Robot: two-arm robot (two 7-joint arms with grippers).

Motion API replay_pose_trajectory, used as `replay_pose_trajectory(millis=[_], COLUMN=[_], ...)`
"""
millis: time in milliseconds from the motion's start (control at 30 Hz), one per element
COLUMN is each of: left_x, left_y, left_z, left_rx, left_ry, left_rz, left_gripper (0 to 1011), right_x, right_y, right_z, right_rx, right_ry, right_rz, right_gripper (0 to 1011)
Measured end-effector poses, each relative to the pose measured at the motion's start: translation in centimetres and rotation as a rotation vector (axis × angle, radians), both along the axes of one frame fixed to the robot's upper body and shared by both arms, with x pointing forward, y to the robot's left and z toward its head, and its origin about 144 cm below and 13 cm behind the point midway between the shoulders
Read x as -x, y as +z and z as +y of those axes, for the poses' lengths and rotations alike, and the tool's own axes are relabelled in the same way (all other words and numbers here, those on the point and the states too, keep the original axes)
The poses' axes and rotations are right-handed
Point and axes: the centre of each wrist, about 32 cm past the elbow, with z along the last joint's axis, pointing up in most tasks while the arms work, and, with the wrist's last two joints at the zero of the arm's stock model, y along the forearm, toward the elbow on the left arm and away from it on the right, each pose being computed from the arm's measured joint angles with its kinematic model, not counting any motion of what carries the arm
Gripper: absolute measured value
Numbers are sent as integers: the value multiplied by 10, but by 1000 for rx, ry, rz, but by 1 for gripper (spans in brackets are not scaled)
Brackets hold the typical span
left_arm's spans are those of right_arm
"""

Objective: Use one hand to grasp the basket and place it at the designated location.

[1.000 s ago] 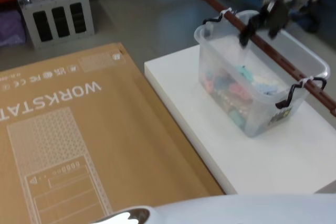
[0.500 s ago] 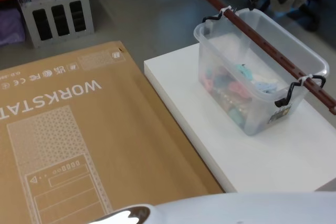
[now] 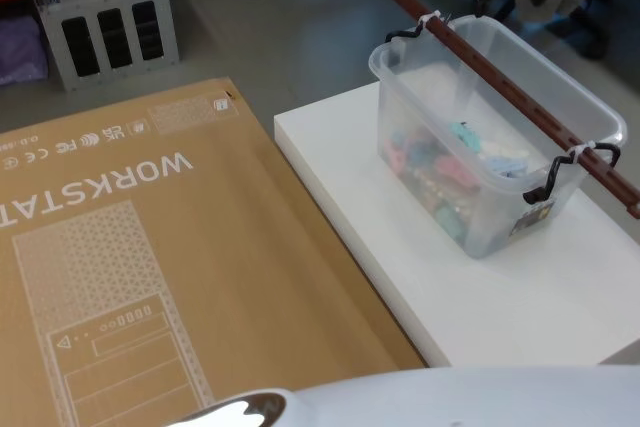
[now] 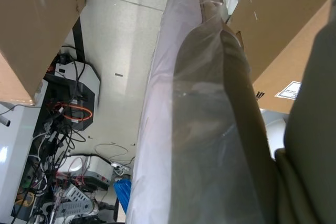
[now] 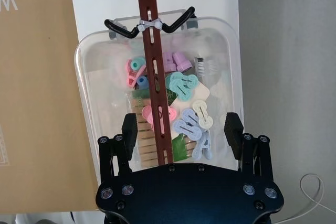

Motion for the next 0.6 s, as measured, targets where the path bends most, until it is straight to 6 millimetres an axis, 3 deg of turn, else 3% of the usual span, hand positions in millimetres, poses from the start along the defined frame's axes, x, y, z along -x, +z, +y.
replay_pose_trajectory(millis=[600], left_x=[0], left_y=[0], left_z=[0], left_rx=[0], left_ry=[0], left_rz=[0], left_gripper=[0], right_x=[0], right_y=[-1], right_z=[0], right_rx=[1], right_ry=[0], right_rz=[2], right_gripper=[1001])
